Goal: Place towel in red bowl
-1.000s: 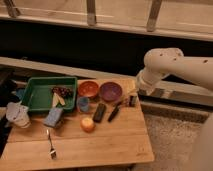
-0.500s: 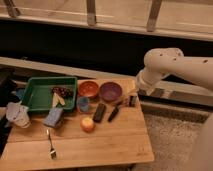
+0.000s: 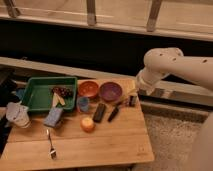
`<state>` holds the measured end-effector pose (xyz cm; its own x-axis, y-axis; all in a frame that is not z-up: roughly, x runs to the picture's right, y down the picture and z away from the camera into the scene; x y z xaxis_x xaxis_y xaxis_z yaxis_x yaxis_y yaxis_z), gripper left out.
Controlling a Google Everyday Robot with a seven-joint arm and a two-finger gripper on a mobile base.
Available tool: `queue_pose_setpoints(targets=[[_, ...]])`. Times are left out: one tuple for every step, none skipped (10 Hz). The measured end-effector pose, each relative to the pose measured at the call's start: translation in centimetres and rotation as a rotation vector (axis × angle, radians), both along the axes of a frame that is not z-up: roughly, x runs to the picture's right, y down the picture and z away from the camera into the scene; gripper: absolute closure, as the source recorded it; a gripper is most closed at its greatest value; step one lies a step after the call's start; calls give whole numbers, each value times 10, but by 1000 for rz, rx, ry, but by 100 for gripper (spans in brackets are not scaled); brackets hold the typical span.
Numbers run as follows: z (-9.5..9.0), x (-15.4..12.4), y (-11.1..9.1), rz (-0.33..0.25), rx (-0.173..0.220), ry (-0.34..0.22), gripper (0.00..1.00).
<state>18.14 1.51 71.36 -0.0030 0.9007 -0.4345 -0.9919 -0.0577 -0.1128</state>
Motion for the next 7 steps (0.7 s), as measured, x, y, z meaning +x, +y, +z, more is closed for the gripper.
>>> queue_pose_setpoints(targets=[[2,-7,-1,-30,-2,-3,31],[5,-22,-4,-71,-4,-18,31],[7,-33,-6,-97,-3,-29,31],[11,-56,-10,-128,1,-42,31],[15,-84,-16,-155,8,-60,31],[17,-108,-20,-173,13,-78,31],[18,-131,-25,-195,21,-97,31]])
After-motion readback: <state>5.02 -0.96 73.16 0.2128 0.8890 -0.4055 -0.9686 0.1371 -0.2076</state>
